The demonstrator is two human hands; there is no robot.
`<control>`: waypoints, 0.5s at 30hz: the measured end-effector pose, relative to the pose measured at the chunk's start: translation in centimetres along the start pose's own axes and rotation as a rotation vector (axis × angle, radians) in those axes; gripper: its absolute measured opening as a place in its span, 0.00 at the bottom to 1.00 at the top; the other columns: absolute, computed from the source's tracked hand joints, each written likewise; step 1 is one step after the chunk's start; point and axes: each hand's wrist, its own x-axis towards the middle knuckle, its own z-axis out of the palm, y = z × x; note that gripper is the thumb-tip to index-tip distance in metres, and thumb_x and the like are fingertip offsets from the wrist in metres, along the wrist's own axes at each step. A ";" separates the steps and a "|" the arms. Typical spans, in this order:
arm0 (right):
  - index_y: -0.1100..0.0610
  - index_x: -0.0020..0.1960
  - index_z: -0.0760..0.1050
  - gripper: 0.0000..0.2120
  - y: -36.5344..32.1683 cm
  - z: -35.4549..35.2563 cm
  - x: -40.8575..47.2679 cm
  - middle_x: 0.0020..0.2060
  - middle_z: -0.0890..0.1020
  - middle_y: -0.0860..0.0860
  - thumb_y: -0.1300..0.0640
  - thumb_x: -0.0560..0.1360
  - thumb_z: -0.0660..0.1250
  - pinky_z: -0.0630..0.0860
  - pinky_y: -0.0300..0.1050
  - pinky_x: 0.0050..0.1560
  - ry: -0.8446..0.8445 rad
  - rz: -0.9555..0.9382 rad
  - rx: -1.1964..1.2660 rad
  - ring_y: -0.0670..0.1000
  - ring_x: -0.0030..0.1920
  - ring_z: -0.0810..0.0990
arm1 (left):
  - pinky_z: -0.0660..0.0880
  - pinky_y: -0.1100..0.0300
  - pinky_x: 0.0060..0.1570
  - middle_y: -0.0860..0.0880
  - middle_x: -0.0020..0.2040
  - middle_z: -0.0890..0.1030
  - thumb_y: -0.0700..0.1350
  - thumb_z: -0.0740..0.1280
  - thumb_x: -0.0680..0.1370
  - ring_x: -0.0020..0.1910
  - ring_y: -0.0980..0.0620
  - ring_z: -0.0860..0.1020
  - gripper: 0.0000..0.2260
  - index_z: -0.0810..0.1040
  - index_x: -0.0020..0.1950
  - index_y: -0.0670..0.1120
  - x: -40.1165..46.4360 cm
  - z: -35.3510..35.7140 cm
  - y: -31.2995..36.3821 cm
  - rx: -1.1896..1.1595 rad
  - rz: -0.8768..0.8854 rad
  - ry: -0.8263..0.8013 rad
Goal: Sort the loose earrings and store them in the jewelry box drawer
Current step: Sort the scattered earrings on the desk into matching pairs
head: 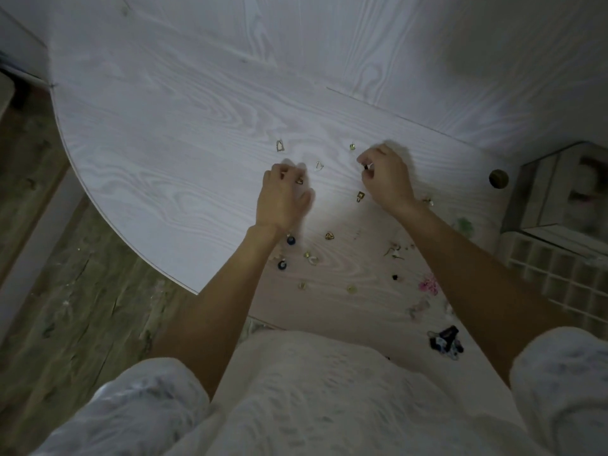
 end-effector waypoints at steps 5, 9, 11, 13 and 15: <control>0.62 0.58 0.75 0.20 0.0 -0.8 -1.5 0.53 0.79 0.59 0.74 0.70 0.59 0.74 0.46 0.54 -0.002 -0.058 0.083 0.55 0.53 0.77 | 0.68 0.57 0.54 0.41 0.58 0.75 0.41 0.67 0.74 0.56 0.42 0.71 0.16 0.74 0.62 0.42 0.1 0.9 2.2 0.004 0.164 0.063; 0.61 0.57 0.76 0.18 0.4 -2.0 -5.3 0.53 0.79 0.58 0.72 0.70 0.60 0.70 0.45 0.53 0.107 -0.026 0.033 0.57 0.54 0.75 | 0.70 0.53 0.55 0.39 0.57 0.76 0.37 0.65 0.74 0.56 0.40 0.73 0.16 0.75 0.62 0.41 1.5 2.4 5.0 0.054 0.298 -0.031; 0.59 0.55 0.77 0.14 1.0 -2.6 -8.4 0.50 0.79 0.57 0.69 0.71 0.63 0.67 0.40 0.50 0.158 0.020 0.002 0.56 0.51 0.75 | 0.71 0.51 0.53 0.38 0.56 0.77 0.34 0.64 0.73 0.54 0.38 0.74 0.16 0.76 0.61 0.40 2.4 3.3 6.2 0.060 0.353 -0.063; 0.58 0.53 0.78 0.11 1.6 -2.9 -11.9 0.48 0.80 0.55 0.66 0.73 0.64 0.66 0.39 0.47 0.163 0.092 0.007 0.54 0.48 0.76 | 0.73 0.50 0.52 0.38 0.55 0.78 0.33 0.62 0.73 0.54 0.38 0.74 0.15 0.78 0.59 0.40 3.1 4.0 6.9 0.080 0.377 -0.087; 0.59 0.51 0.79 0.08 2.3 -2.8 -15.0 0.46 0.80 0.55 0.65 0.73 0.65 0.70 0.42 0.46 0.151 0.120 0.015 0.55 0.46 0.77 | 0.75 0.50 0.51 0.39 0.53 0.79 0.34 0.62 0.74 0.52 0.39 0.76 0.12 0.81 0.54 0.40 3.4 4.2 6.9 0.088 0.355 -0.077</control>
